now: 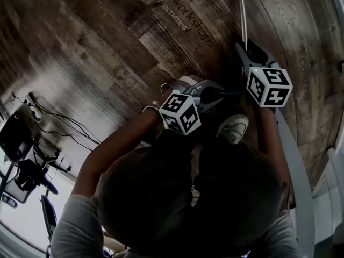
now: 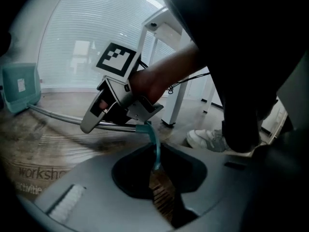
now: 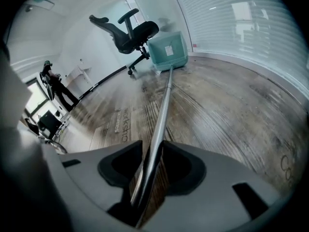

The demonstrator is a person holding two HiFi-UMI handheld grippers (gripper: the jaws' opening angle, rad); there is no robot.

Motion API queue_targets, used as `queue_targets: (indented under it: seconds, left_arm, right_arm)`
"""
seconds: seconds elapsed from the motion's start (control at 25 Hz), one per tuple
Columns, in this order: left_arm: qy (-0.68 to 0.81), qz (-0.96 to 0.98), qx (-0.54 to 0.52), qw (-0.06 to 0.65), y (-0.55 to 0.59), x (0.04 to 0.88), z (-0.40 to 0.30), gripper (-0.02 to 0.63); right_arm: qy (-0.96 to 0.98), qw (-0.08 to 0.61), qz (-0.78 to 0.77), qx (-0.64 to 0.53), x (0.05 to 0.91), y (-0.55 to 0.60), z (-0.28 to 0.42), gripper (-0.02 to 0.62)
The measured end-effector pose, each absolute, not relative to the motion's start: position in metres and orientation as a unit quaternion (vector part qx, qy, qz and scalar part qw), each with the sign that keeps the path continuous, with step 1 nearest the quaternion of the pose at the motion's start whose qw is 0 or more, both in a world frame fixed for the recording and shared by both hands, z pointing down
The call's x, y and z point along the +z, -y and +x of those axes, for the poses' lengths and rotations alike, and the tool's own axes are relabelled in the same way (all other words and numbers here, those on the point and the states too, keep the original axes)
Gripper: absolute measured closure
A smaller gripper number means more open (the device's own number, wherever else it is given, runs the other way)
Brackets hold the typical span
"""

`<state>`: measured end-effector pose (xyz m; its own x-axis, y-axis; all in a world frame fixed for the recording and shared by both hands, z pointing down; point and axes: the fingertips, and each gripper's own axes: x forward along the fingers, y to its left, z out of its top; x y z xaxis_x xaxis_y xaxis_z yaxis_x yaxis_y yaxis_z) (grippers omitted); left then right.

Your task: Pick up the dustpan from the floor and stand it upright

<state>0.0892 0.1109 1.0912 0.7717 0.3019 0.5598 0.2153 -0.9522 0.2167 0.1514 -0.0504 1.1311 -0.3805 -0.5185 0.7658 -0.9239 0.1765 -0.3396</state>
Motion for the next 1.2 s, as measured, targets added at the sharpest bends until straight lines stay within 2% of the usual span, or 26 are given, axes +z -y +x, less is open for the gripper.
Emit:
queue_targets:
  seconds: [0.44,0.64,0.88,1.2]
  left_arm:
    - [-0.134,0.948,0.281,0.070,-0.090,0.986,0.095,0.560]
    - [-0.152,0.942,0.293,0.063,-0.095,0.931,0.090,0.560]
    - [-0.149,0.940,0.297,0.082,-0.088,0.861,0.077,0.560]
    - [-0.137,0.939,0.296,0.105,-0.079,0.772,0.062,0.560]
  right_arm:
    - [0.700,0.230,0.504,0.451,1.055,0.064,0.156,0.503]
    - [0.690,0.217,0.490,0.487,1.010,0.054,0.150,0.502]
    - [0.700,0.170,0.454,0.525,0.947,0.049,0.138,0.483]
    - [0.719,0.138,0.432,0.526,0.852,0.043,0.123,0.476]
